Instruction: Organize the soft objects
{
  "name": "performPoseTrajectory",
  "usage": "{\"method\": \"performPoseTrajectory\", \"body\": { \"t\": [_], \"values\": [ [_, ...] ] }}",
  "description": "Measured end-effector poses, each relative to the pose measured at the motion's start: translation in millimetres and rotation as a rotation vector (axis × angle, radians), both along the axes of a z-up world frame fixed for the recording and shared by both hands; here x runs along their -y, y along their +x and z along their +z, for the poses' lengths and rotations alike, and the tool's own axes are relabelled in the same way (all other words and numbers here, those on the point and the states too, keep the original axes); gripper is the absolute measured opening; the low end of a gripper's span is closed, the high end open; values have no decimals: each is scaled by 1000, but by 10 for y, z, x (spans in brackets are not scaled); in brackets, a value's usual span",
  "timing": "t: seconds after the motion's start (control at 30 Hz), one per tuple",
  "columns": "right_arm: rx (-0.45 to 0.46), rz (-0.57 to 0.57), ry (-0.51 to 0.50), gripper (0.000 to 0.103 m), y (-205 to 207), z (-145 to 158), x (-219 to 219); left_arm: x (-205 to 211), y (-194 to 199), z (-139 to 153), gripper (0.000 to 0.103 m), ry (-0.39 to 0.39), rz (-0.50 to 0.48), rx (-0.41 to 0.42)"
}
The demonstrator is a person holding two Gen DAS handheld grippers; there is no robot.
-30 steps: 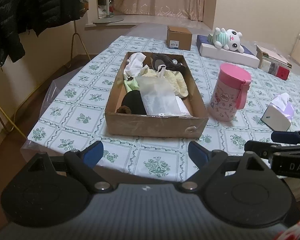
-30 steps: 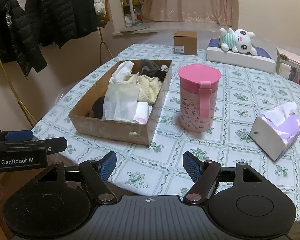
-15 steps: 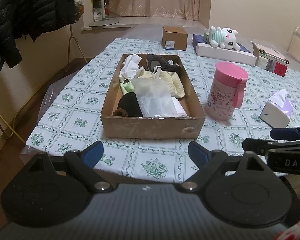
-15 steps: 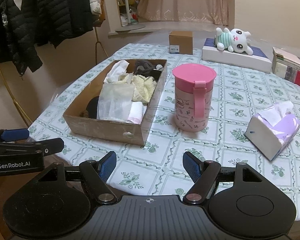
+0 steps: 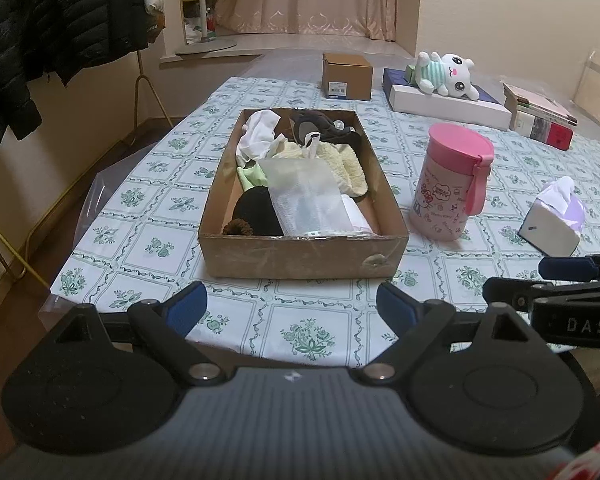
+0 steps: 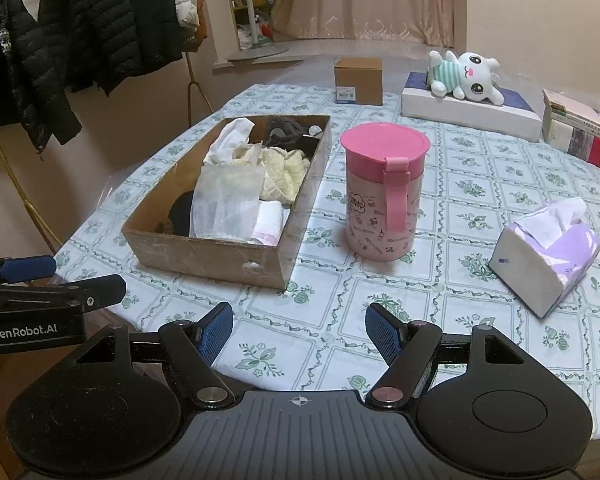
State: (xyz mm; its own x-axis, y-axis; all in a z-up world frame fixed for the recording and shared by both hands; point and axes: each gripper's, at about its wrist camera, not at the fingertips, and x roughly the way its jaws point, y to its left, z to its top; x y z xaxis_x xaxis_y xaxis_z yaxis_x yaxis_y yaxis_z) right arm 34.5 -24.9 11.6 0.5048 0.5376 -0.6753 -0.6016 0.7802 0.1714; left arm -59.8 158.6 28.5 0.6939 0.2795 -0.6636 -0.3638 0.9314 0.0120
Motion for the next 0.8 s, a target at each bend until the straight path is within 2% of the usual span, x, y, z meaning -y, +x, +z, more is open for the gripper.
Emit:
{"method": "performPoseTrajectory", "body": {
  "t": [0.8],
  "values": [
    [-5, -5, 3, 73, 27, -3, 17, 12, 38, -5, 91, 6, -9, -2]
  ]
}}
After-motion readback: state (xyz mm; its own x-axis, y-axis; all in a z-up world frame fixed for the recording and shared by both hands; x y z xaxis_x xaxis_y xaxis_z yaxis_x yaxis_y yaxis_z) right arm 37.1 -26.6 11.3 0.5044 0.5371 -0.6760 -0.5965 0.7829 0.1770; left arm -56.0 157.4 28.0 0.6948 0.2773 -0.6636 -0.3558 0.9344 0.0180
